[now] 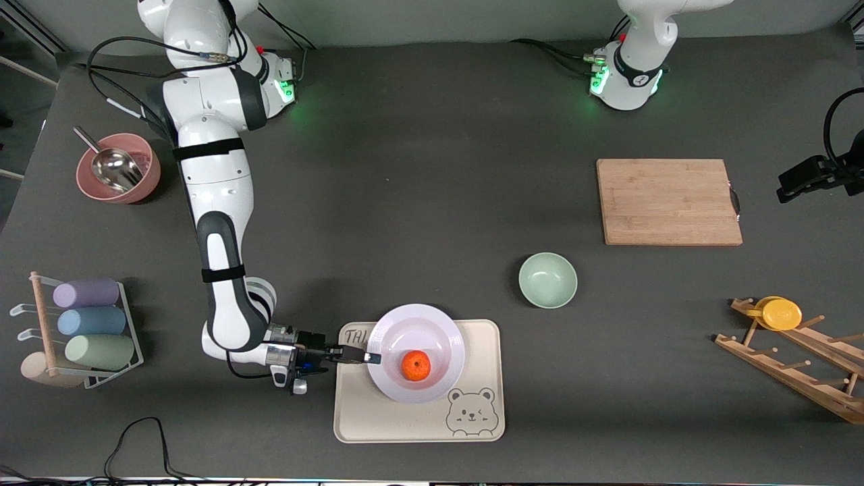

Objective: Place orange and plate with both arms

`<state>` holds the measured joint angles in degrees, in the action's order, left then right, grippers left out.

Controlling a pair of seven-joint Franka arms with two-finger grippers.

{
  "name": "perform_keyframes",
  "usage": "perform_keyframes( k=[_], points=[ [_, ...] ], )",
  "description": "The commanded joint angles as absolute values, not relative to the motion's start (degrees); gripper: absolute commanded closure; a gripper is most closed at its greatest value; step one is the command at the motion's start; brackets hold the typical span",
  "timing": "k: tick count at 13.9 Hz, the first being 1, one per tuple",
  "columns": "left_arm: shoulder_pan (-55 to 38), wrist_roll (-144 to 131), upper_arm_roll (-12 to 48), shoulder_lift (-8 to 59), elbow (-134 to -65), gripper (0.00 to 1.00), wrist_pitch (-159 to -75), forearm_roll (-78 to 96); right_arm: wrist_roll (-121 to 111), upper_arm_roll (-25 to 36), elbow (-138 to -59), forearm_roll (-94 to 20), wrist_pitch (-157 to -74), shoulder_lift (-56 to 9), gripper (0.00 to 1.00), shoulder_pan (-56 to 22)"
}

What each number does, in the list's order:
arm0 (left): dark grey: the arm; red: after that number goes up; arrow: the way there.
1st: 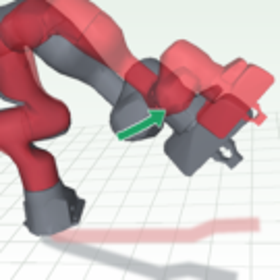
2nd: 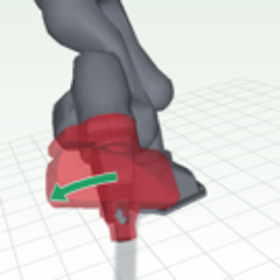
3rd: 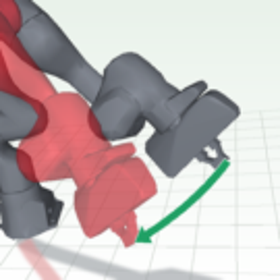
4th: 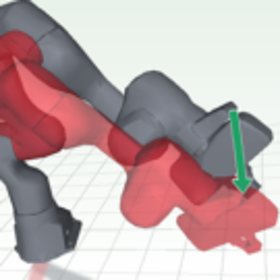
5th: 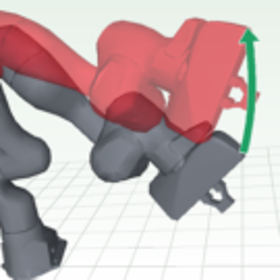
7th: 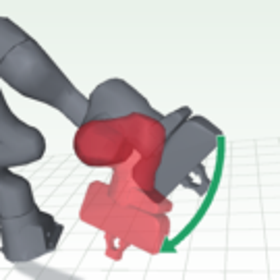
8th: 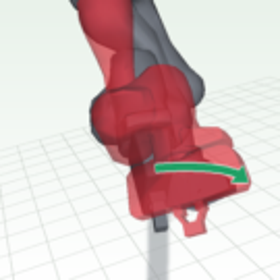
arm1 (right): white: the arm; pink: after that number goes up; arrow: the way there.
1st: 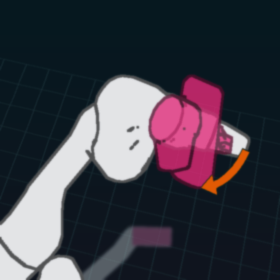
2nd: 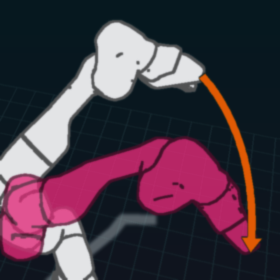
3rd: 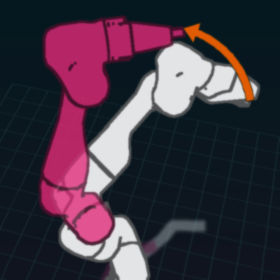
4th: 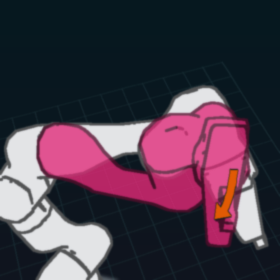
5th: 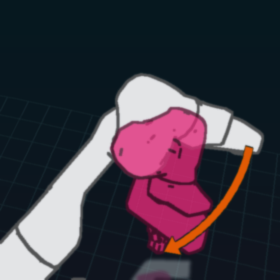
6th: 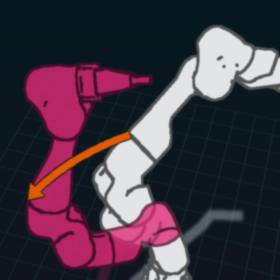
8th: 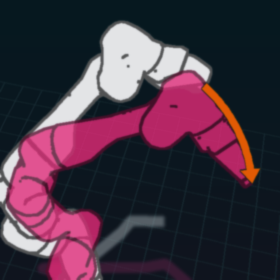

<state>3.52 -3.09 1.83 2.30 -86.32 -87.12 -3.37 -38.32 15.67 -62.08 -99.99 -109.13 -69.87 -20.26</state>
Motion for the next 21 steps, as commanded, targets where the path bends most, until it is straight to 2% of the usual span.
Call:
perform_keyframes(
  k=[1, 4, 9, 10, 11, 16, 19, 21],
  points=[
    [4.04, -2.11, 0.71, 1.85, -85.43, 0.00, -86.04, -3.34, -38.59, 15.12, -61.52, -99.93, -109.25, -69.87, 0.17, -19.95],
    [4.13, -2.11, 0.53, 2.02, -85.17, 0.00, -86.13, -3.25, -37.27, 15.64, -61.52, -95.39, -109.25, -68.56, 0.16, -19.60],
    [4.13, -2.11, 0.53, 2.20, -85.25, 0.00, -86.05, -2.90, -17.00, 15.64, -61.52, -75.36, -106.37, -60.49, 0.13, -16.97],
    [4.13, -2.11, 0.53, 2.28, -85.34, 0.00, -85.96, -2.73, -13.83, 15.73, -61.61, -70.62, -104.17, -58.21, 0.07, -16.79],
    [4.13, -2.20, 0.44, 2.29, -85.69, 0.00, -85.61, -2.64, -12.23, 15.73, -61.79, -64.40, -102.85, -55.57, 0.00, -15.92],
    [4.13, -2.20, 0.44, 2.72, -86.74, 0.00, -86.57, -1.42, -11.95, 15.64, -65.65, -28.63, -92.93, -39.58, 0.00, -15.38],
    [5.36, -0.54, 0.44, 2.02, -87.19, 0.00, -85.52, -0.88, -8.20, 15.56, -69.94, -14.45, -88.51, -28.08, 0.00, -14.42],
    [5.36, 0.70, 0.53, 1.24, -89.11, 0.00, -85.52, -0.09, -4.59, 14.95, -78.00, -9.52, -88.42, -18.59, 0.00, -13.19]
  ],
)
